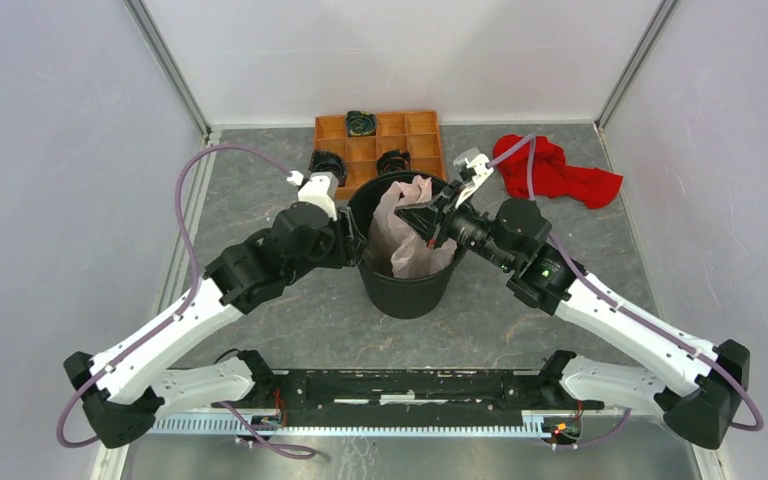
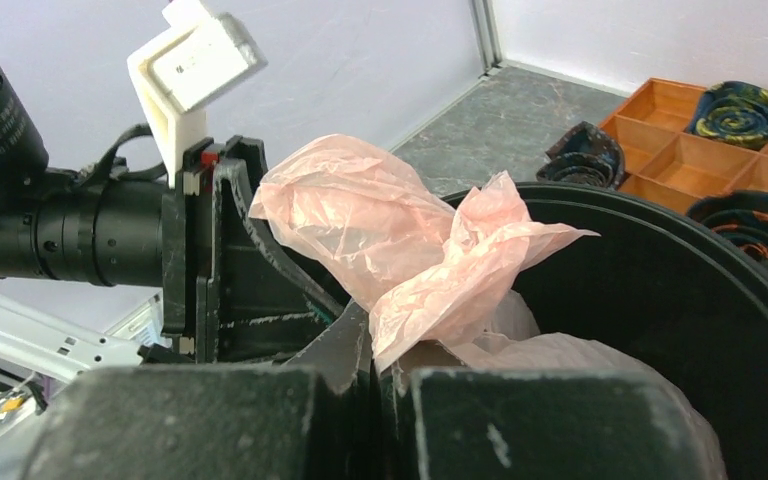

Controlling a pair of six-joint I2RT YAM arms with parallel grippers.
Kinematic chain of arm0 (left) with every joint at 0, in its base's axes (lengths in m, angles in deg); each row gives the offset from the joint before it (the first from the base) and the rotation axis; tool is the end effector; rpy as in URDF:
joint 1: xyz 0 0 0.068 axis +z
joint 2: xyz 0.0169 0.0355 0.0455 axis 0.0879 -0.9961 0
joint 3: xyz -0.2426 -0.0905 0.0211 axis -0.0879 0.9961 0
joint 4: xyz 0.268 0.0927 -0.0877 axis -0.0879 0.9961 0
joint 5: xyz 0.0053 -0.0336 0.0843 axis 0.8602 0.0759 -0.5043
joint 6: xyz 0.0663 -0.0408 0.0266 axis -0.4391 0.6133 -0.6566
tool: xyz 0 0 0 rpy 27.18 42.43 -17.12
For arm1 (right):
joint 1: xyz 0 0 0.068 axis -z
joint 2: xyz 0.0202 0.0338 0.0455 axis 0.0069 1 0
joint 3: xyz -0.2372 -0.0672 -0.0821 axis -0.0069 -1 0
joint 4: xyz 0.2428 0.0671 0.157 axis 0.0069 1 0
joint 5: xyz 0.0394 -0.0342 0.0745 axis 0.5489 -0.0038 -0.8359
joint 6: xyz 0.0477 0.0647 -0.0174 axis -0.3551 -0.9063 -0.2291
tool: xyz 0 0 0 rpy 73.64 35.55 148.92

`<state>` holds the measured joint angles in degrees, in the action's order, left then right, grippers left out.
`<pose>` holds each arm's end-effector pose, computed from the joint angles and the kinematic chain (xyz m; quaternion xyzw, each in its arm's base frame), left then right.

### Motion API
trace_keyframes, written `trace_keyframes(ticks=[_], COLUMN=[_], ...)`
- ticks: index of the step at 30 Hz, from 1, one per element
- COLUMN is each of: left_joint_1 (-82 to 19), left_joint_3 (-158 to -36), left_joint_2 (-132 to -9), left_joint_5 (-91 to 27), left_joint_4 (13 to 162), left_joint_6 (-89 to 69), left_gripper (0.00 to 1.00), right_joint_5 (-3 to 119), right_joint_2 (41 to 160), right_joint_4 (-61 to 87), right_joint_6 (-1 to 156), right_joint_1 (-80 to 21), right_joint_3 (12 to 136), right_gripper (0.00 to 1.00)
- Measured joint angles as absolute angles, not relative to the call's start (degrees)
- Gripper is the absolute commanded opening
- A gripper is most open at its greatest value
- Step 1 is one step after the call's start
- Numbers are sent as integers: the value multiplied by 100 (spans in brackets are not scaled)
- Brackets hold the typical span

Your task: Put the trash bags into the trash bin

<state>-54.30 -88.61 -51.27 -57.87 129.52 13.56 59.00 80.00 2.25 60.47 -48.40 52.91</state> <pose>0.1938 -0.1923 0.3422 0.0351 0.8689 -0.2211 0.4415 0.2151 0.2505 0.3718 -0.1830 0.6574 0.4580 0.5697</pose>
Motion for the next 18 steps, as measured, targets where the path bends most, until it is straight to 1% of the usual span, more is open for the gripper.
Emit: trace_keyframes(ticks=[1,2,7,11,12,14,18], left_joint_1=[-5430,-5428,-5430,-5430,-5430,-5430,-5430], left_joint_3=[-8841,-8841,-8872,-9213,-9339,-9669,-10364], left_joint_2=[-5236,-5301,-5361,-5238,-5177,-5022,-4764], left_joint_5=[-5654,-5592,-5435,-5527,-5549,-5536,-5227], left_joint_4=[12815,12701,12712,13160,13254,13438,13442], left_joint_6=[1365,1367,1356,1258,1238,1212,1223], left_gripper=[53,56,72,91,95,99,100], right_joint_5=[5929,5970,6162,6309,6333,6370,6296], right_joint_2=[7961,7921,7714,7482,7440,7414,7478], right_joint_4=[247,289,481,579,584,566,374], right_joint_6=[6053,6071,6206,6340,6368,6434,6508], right_joint_1=[-4840,-4840,-4840,-4840,-4840,-4840,-4840], right_joint_3=[5256,5223,5063,4910,4886,4864,4768], right_gripper=[1,1,2,2,2,2,2])
